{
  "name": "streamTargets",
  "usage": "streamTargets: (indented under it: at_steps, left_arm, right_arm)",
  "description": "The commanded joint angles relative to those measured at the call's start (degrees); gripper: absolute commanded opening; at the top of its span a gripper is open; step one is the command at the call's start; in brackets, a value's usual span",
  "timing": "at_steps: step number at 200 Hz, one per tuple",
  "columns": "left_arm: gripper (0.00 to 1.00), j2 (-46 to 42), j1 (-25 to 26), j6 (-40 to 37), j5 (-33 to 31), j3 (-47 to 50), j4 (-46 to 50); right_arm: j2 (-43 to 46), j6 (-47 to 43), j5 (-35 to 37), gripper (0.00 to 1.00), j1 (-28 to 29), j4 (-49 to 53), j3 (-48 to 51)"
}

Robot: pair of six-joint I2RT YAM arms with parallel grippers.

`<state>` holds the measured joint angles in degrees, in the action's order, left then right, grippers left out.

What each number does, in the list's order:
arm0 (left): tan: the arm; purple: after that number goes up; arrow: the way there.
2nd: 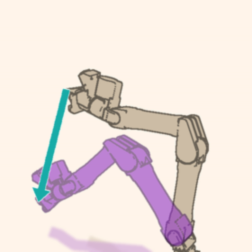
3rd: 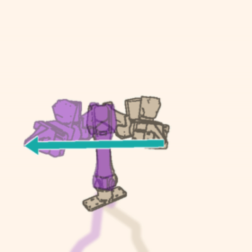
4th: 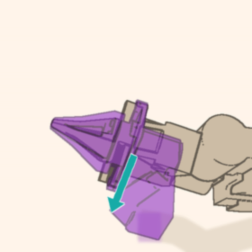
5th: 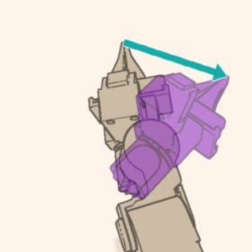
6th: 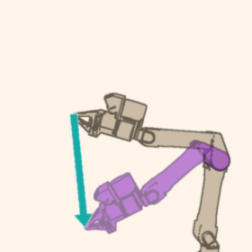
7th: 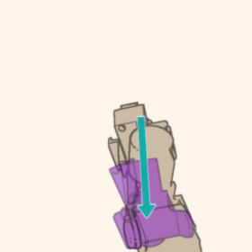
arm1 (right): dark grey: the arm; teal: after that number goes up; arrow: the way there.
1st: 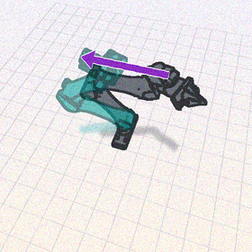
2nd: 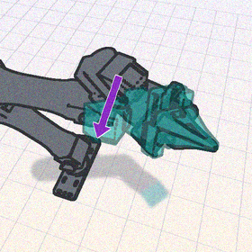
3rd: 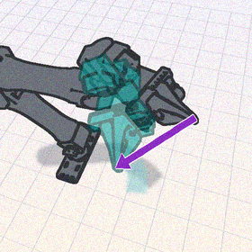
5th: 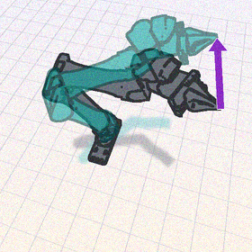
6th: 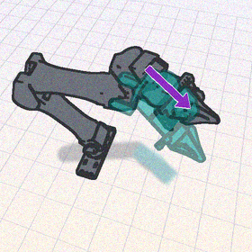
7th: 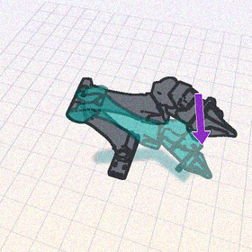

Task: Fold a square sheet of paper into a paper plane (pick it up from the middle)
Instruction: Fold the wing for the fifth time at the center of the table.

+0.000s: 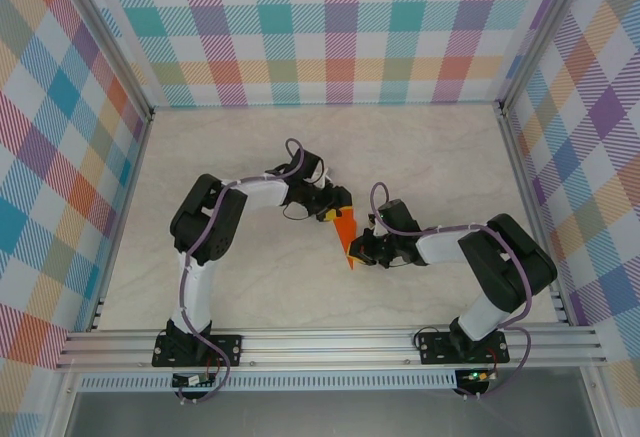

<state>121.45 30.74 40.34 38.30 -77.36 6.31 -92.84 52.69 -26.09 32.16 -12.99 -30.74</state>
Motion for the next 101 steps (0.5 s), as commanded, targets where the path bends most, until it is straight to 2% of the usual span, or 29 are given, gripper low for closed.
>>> streamTargets:
  at_steps: [1, 55, 101]
  left_arm:
    - [0.52, 3.3, -4.0, -4.8, -7.5, -2.9, -0.7]
    - [0.52, 5.6, -6.1, -5.7, -5.1, -6.5, 1.4]
    - [0.52, 5.9, -7.2, -6.2, -6.7, -8.5, 5.6]
  right_arm:
    - [-1.8, -2.0, 2.1, 0.02, -0.6, 13.5, 3.2]
    - [-1.8, -3.3, 1.6, 0.01, -1.1, 14.6, 2.6]
    - [-2.3, -4.3, 1.0, 0.01, -1.4, 15.2, 1.7]
